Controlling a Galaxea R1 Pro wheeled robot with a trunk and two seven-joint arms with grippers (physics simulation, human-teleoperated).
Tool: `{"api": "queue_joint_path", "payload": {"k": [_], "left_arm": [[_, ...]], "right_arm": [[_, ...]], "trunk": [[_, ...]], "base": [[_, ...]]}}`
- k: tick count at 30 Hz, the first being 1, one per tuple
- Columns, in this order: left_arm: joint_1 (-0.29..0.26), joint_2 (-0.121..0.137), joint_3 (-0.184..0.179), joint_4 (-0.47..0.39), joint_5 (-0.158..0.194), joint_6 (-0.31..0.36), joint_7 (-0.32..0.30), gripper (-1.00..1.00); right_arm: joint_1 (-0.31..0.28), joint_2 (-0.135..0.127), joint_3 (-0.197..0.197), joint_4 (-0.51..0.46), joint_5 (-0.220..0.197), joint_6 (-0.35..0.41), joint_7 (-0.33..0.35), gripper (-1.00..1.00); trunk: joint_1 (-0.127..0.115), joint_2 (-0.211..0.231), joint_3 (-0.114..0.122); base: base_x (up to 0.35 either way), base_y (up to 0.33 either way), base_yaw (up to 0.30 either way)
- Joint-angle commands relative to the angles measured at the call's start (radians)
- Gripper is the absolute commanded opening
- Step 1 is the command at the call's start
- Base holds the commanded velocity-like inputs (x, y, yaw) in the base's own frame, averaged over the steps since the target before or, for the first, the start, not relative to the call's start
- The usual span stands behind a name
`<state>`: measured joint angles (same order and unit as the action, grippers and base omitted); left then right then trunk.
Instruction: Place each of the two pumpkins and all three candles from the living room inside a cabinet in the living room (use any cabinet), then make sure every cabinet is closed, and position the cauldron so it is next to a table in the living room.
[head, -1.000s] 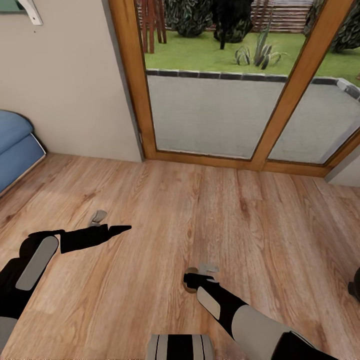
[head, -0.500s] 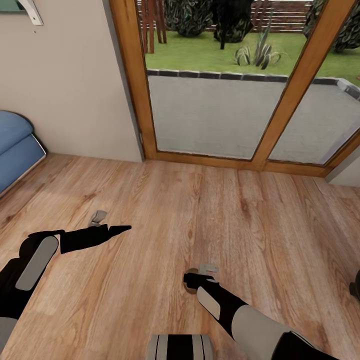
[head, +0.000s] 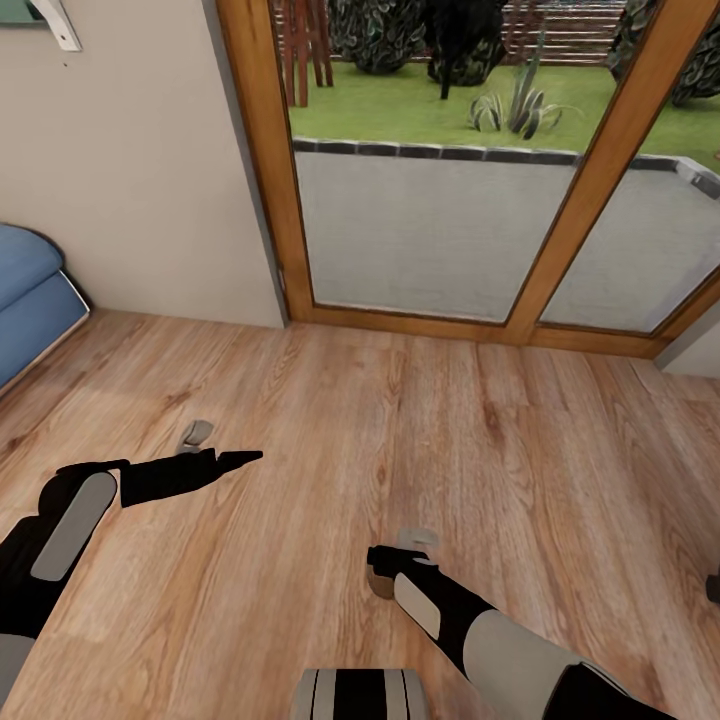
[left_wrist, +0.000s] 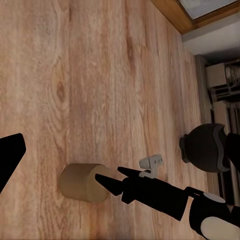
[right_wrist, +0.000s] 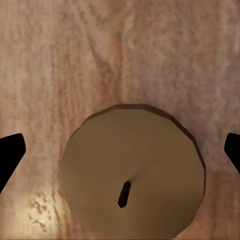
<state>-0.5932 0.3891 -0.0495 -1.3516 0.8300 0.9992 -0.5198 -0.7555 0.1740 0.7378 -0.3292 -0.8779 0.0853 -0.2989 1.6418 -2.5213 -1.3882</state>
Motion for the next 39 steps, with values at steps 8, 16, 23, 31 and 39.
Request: {"api": "queue_joint_path", "payload": {"k": [8,16,23,31,39], "left_arm": [[-0.001,0.001,0.001,0.0,-0.003,0.002,-0.005,1.0],[-0.001,0.001,0.007,0.0,-0.003,0.002,-0.005,1.0],[-0.001,0.001,0.008,0.0,-0.003,0.003,-0.005,1.0],[-0.001,0.001,0.008,0.0,-0.003,0.002,-0.005,1.0],[-0.001,0.001,0.008,0.0,-0.003,0.002,-0.005,1.0]], "right_arm": [[-0.001,-0.001,0.008,-0.002,-0.004,0.002,-0.008,1.0],[-0.001,-0.001,0.008,-0.002,-0.003,0.001,-0.008,1.0],[-0.001,-0.001,0.008,-0.002,-0.003,0.001,-0.007,1.0],[-0.001,-0.001,0.008,-0.002,-0.003,-0.001,-0.006,1.0],[-0.001,-0.001,0.008,-0.002,-0.002,-0.001,-0.007,1.0]], "trunk": [[0.0,0.0,-0.001],[0.002,-0.001,-0.016],[0.004,-0.003,-0.039],[0.005,-0.003,-0.043],[0.006,-0.004,-0.055]], "base": [[0.009,0.004,0.0],[0.0,0.0,0.0],[0.0,0.0,0.0],[0.0,0.0,0.0],[0.0,0.0,0.0]]}}
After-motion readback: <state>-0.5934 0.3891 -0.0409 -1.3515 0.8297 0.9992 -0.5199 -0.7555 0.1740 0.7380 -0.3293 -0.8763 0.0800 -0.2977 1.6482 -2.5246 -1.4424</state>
